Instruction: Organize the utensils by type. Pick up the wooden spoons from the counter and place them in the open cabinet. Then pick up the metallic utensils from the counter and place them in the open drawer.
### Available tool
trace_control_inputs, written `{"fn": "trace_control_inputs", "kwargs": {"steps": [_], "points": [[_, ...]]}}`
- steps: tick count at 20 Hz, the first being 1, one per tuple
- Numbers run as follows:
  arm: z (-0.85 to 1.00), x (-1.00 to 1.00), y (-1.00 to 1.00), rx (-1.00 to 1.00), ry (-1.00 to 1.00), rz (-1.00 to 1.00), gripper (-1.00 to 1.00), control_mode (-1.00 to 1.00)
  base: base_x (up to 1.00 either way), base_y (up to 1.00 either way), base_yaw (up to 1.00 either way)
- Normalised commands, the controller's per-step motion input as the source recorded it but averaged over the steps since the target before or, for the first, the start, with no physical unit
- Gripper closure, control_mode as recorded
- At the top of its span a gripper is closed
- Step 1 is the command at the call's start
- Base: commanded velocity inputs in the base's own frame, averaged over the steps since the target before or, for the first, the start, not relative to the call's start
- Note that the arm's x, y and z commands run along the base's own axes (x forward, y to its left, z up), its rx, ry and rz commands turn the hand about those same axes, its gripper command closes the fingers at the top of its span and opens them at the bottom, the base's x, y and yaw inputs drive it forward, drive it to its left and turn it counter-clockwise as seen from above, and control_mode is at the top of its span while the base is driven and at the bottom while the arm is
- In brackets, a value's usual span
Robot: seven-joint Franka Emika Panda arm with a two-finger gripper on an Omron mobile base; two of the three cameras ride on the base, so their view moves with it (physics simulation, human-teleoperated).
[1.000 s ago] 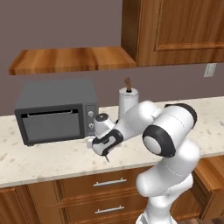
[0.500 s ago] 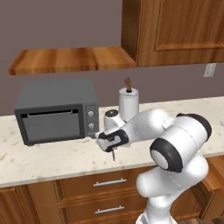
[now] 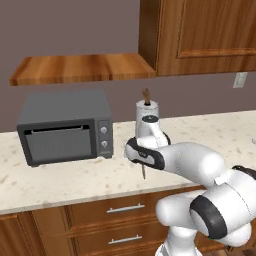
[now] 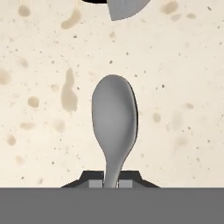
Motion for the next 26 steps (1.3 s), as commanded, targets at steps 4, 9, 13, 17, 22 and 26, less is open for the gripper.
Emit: {"fn": "trace_control_inputs", "kwargs": {"steps": [4, 9, 13, 17, 22, 26], "points": [[0.47, -0.32, -0.49, 0.04, 0.01, 0.0, 1.0, -1.0, 0.0, 0.0, 0.0], [0.51, -0.21, -0.45, 0.01, 0.06, 0.0, 1.0, -1.0, 0.0, 0.0, 0.0], [0.3, -0.19, -0.54, 0.0, 0.01, 0.0, 1.0, -1.0, 0.0, 0.0, 0.0], [0.18, -0.12, -0.51, 0.0, 0.0, 0.0, 1.0, -1.0, 0.0, 0.0, 0.0], [0.12, -0.03, -0.44, 0.0, 0.0, 0.0, 1.0, -1.0, 0.0, 0.0, 0.0], [0.1, -0.05, -0.42, 0.0, 0.0, 0.0, 1.0, -1.0, 0.0, 0.0, 0.0]]}}
